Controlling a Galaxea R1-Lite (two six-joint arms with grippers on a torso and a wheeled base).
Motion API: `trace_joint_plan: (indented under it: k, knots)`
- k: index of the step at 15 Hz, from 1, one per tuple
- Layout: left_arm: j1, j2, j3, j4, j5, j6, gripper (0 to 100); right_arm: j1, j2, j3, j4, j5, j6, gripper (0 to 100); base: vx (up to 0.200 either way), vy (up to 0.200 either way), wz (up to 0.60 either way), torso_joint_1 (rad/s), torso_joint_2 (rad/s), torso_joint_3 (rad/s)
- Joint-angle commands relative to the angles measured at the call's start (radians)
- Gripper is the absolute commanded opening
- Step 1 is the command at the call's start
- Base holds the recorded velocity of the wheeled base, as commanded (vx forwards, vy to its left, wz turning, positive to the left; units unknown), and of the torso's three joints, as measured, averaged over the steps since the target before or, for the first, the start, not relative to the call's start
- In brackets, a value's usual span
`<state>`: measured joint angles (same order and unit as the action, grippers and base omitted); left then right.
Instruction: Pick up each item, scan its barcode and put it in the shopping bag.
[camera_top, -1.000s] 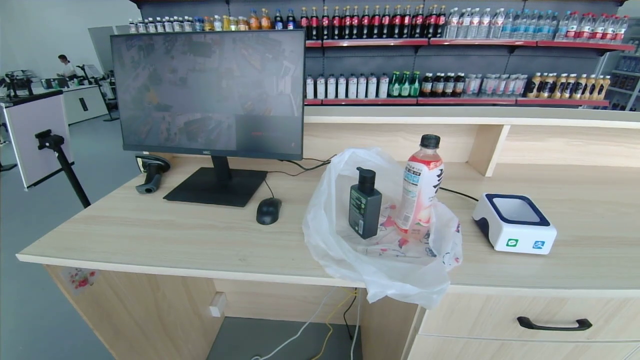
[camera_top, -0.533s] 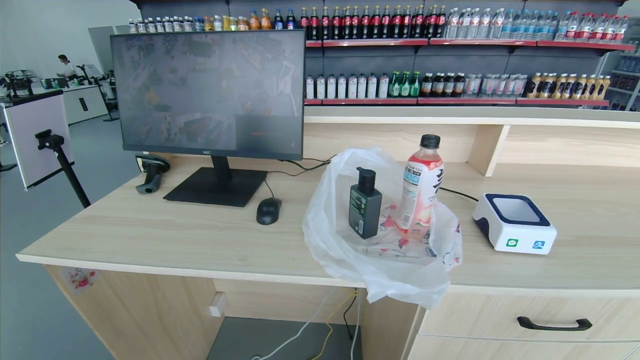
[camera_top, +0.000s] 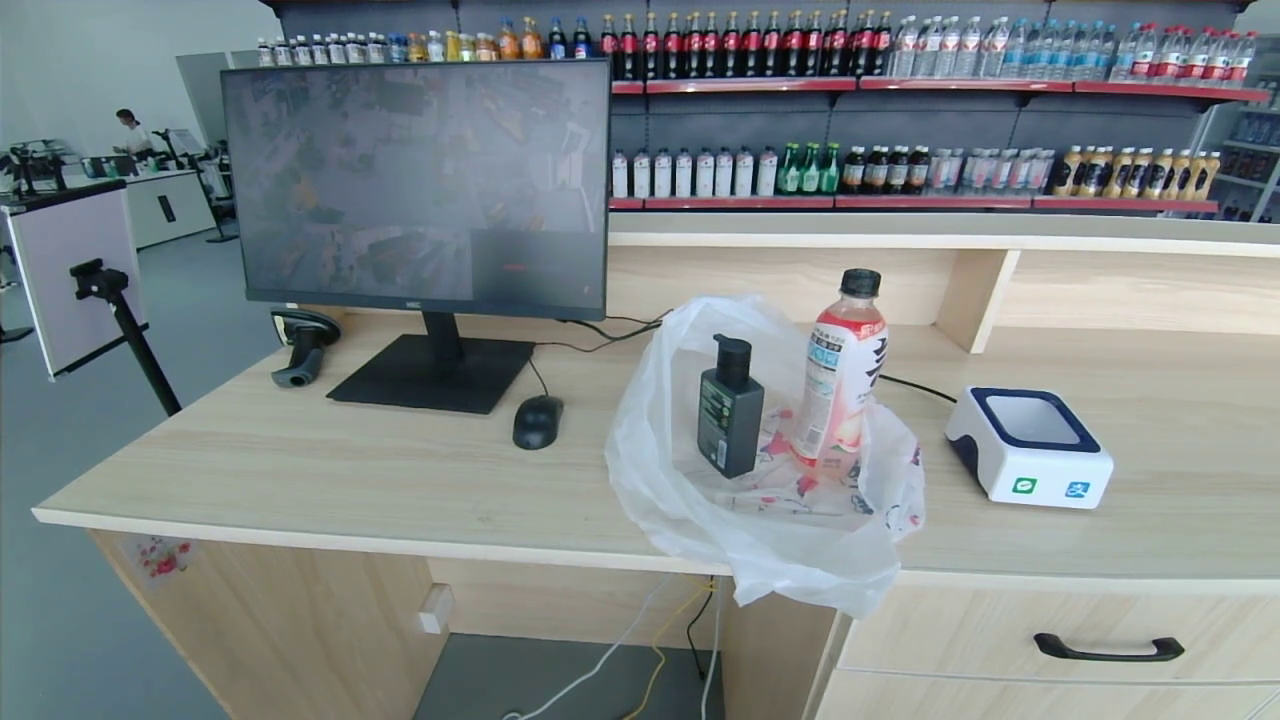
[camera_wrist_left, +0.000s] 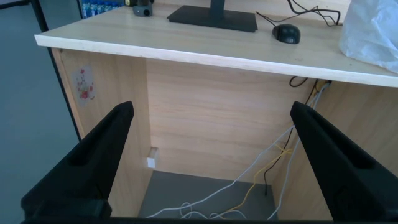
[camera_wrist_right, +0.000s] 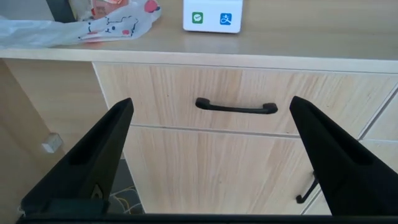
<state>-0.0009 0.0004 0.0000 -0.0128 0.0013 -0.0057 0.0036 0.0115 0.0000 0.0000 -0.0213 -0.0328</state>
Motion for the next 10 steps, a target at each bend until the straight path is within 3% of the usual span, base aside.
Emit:
trace_joint_plan:
  k: [1,7,8,10]
  knots:
    - [0.001,0.0,0.0,-0.001,0.0,-0.002,100,-0.002,-0.011,0.0,0.0,0.0,0.002,100,-0.2,0.0,0.0,0.002,0.0,0.002]
    - [0.001,0.0,0.0,0.0,0.0,-0.002,100,-0.002,-0.011,0.0,0.0,0.0,0.004,100,-0.2,0.0,0.0,0.002,0.0,0.004]
    - [0.001,0.0,0.0,0.0,0.0,0.0,100,-0.002,-0.011,0.0,0.0,0.001,0.005,100,0.0,0.0,0.0,0.0,0.0,0.0]
    - [0.001,0.0,0.0,0.002,0.0,0.001,100,-0.002,-0.011,0.0,0.0,0.001,0.013,100,0.0,0.0,-0.6,-0.007,0.0,0.002]
